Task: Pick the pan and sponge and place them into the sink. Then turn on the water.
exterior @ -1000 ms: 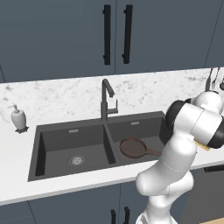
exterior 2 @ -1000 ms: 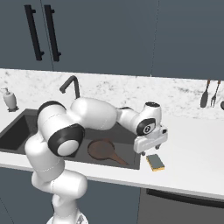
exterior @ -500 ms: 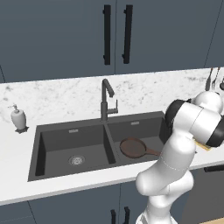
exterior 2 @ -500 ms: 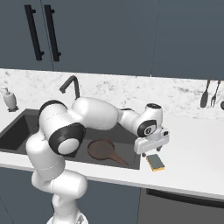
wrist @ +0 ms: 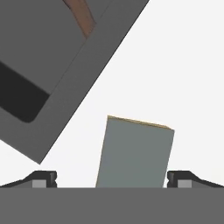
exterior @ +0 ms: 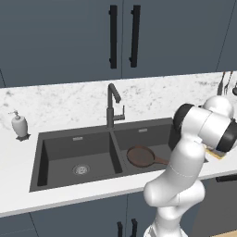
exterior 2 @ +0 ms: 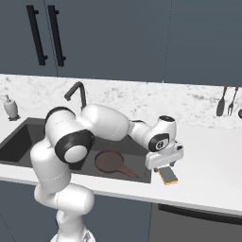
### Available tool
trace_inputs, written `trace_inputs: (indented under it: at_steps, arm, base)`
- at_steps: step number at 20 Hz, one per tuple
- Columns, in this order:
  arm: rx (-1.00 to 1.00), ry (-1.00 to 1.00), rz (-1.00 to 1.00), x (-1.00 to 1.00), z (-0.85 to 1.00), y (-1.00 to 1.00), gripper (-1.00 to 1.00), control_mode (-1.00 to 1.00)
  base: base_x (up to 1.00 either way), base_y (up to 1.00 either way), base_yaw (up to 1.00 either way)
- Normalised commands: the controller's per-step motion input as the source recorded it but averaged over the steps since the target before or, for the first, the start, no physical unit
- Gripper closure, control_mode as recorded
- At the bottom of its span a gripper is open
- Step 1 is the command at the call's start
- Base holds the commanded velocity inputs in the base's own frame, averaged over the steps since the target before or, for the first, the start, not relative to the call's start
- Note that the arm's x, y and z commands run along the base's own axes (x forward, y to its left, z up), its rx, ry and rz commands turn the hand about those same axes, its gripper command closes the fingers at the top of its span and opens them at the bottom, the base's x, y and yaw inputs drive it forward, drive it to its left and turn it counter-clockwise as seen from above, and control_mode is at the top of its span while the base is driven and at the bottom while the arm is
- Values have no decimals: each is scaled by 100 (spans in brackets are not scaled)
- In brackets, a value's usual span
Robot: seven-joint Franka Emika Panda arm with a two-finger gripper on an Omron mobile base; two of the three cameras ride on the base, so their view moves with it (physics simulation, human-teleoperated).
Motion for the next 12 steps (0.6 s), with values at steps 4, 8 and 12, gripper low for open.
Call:
trace_inputs:
  at_steps: [4,8,12]
  arm:
    - [0,0,-1,0,-20,-1,-100,-100]
    - [0,0,-1,0,-19,-4,-100,-100]
    - [0,0,-1,1,-14,-14,-100,-100]
  base:
    - [0,0,0]
    - [0,0,0]
    - [0,0,0]
